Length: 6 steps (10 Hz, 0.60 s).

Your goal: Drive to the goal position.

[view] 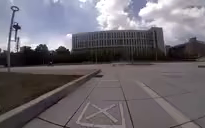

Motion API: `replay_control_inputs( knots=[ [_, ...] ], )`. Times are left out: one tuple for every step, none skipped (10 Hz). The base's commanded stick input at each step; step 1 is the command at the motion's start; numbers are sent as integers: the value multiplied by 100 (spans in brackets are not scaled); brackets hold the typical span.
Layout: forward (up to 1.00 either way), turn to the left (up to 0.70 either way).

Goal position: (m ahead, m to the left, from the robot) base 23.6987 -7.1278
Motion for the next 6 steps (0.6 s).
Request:
replay_control_inputs(
  knots=[
    [6, 0],
    [5, 0],
    [5, 0],
    [6, 0],
    [5, 0],
    [6, 0]
  ],
)
